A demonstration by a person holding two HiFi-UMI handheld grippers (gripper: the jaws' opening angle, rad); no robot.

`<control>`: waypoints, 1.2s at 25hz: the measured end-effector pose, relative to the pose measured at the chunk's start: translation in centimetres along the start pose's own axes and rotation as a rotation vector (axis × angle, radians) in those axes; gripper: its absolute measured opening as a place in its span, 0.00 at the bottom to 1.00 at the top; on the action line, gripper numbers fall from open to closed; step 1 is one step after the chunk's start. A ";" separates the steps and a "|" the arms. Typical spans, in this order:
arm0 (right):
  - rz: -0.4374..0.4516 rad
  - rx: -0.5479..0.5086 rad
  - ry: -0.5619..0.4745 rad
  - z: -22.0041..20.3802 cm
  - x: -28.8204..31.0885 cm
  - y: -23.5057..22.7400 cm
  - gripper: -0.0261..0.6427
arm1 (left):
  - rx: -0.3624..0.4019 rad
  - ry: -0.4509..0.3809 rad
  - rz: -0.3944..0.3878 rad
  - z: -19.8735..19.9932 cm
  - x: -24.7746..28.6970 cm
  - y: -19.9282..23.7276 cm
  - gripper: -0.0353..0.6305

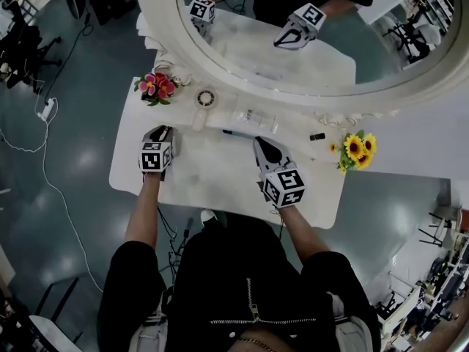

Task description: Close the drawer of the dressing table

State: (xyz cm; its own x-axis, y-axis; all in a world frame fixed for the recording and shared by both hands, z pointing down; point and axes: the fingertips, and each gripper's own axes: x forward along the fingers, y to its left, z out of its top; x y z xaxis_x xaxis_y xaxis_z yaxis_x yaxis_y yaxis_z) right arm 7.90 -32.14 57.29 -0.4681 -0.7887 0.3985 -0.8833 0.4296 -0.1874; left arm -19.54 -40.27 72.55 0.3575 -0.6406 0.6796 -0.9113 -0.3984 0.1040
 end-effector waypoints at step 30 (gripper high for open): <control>-0.125 -0.061 -0.129 1.9 -8.4 2.2 0.04 | 0.104 -0.241 -0.038 5.0 -12.0 -7.0 0.09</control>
State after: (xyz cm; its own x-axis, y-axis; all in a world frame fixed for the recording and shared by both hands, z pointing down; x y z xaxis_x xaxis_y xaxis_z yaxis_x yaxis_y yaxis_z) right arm 9.89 -25.44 51.79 -0.3570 -0.8860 0.2961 -0.9338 0.3470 -0.0875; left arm -16.42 -33.05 60.00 0.4410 -0.7565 0.4829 -0.8747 -0.4827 0.0426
